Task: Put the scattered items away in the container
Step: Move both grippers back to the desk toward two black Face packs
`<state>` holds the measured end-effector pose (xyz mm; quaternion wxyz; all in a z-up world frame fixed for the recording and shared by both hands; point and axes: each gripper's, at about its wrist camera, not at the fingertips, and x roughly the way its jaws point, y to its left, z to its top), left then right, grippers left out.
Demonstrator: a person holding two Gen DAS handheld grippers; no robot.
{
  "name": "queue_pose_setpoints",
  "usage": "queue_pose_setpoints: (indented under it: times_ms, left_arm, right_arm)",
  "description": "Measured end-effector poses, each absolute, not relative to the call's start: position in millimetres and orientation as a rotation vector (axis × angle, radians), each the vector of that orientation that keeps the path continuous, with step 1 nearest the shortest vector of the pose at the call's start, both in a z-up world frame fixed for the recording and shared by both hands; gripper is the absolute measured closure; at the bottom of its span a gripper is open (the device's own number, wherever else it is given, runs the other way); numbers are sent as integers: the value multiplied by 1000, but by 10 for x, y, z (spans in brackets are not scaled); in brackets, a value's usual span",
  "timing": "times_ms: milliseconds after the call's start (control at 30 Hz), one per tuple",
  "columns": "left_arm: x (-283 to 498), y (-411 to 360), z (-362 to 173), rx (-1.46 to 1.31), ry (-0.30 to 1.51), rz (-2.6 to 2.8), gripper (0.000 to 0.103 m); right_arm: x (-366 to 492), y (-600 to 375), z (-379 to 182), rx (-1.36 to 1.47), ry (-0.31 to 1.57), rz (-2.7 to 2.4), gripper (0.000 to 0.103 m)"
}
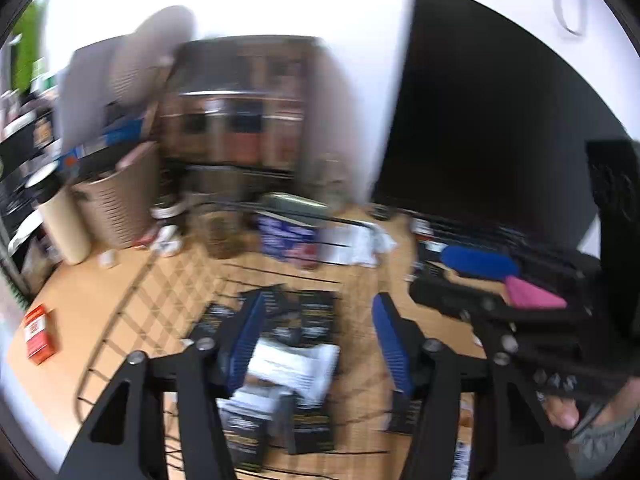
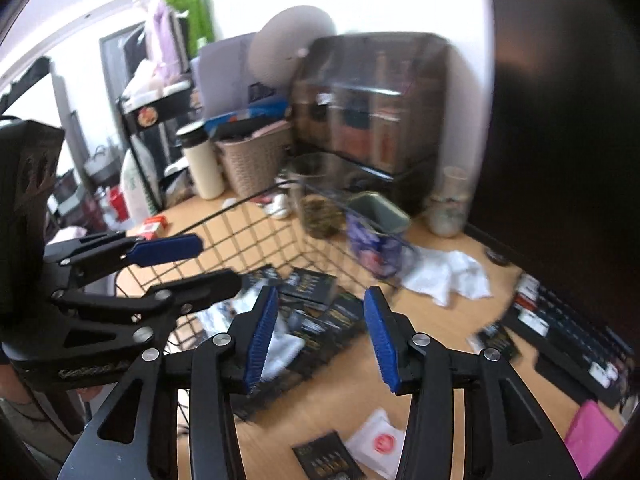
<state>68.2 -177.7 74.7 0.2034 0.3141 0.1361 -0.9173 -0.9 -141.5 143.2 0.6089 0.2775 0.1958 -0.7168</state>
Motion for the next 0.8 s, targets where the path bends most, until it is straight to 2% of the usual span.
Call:
queue_pose_setpoints:
  times_ms: [333, 533, 800]
  left_arm:
    - [61, -723, 558, 1096, 230, -2785, 36]
    - [-79, -97, 68, 1372, 173, -2835, 36]
    - [-185, 444, -386, 1536, 61, -2822, 36]
  right_arm:
    - [-584, -262, 1395, 727, 396, -1869, 57]
    - [-782, 560, 956, 880, 397, -1999, 57]
    - [-654, 1350, 405, 1050, 373, -2081, 57]
